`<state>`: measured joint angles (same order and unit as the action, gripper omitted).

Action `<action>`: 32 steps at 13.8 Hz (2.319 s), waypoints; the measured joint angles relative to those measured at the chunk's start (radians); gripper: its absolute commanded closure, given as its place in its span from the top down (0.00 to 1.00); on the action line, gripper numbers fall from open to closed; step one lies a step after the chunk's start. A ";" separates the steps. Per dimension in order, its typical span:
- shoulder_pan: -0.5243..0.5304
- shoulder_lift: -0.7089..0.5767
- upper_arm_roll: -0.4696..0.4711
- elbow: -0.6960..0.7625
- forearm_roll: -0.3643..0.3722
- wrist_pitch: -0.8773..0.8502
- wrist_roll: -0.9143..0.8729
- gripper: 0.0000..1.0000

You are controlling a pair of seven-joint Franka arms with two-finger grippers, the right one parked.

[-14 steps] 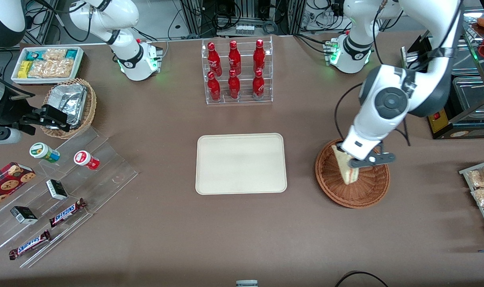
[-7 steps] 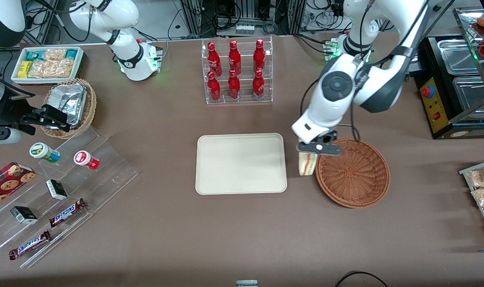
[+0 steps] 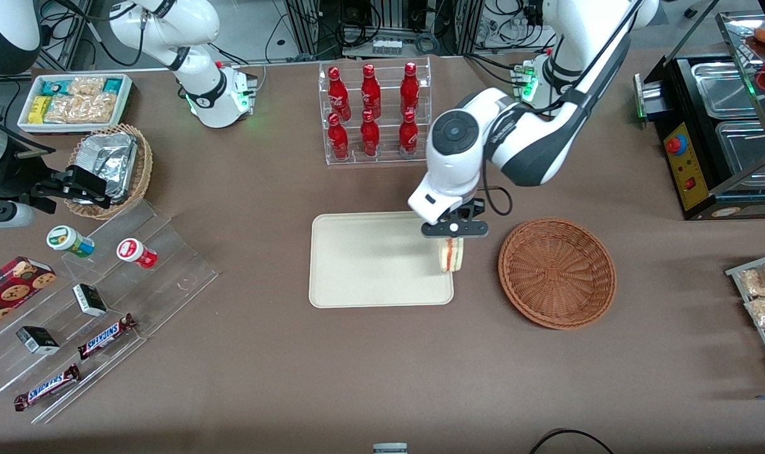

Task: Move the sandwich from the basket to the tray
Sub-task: 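Lift the sandwich and carry it with the left gripper over the cream tray, then lower the sandwich onto the tray and open the left gripper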

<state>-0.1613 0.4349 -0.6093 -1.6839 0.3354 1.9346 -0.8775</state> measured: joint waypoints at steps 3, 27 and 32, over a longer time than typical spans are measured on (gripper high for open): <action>-0.018 0.089 -0.025 0.062 0.056 -0.009 -0.044 0.00; -0.095 0.329 -0.058 0.197 0.261 0.043 -0.135 0.00; -0.104 0.357 -0.058 0.197 0.321 0.083 -0.194 0.00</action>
<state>-0.2652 0.7923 -0.6676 -1.4864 0.6564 2.0171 -1.0716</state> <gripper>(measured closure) 0.863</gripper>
